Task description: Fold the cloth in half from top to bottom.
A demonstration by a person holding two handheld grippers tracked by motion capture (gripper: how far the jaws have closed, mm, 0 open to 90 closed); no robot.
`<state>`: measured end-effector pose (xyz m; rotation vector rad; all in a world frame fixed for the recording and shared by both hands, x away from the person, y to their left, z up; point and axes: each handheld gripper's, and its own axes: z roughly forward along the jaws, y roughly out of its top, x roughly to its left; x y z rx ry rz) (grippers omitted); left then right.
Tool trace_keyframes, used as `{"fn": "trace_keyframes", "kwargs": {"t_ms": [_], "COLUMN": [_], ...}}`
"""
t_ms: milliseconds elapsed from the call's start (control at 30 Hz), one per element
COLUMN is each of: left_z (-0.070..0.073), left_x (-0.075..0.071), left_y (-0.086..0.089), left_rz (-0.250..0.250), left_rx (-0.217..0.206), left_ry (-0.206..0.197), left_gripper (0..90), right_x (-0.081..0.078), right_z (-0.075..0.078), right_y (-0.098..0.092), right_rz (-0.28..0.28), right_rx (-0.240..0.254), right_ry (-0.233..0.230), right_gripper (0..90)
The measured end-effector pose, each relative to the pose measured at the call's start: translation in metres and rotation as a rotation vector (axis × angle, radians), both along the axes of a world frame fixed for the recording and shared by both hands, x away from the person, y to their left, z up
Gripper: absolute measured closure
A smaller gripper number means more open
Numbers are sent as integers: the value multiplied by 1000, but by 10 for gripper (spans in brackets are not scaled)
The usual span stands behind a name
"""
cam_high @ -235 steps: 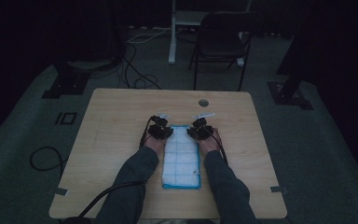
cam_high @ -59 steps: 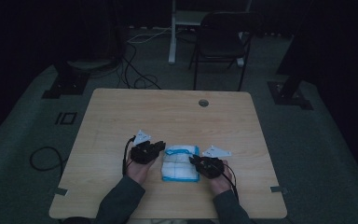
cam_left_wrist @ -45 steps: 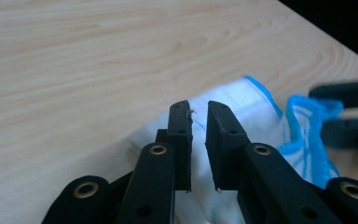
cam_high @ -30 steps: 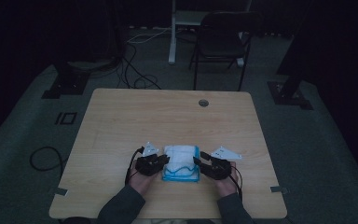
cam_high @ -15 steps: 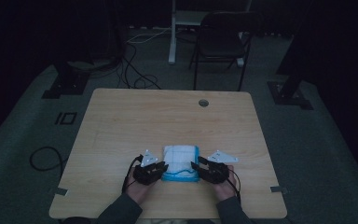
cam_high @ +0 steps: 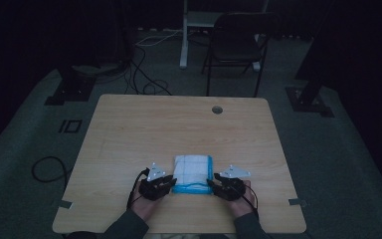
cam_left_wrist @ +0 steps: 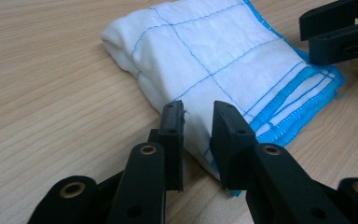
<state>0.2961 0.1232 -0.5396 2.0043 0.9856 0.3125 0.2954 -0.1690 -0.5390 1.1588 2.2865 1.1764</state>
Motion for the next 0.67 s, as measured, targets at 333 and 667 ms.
{"fn": "trace_keyframes", "kwargs": {"t_ms": [333,667], "left_z": [8,2], "left_x": [4,14], "left_y": [24,54], "left_rz": [69,155], "left_rx": [-23,0], "left_ry": [-20,9], "left_gripper": [705,680], "right_x": [0,10], "right_z": [3,6], "right_y": [-24,-45], "right_rz": [-79,-160], "right_rx": [38,67], "right_ry": [3,-10], "right_gripper": [574,569]}}
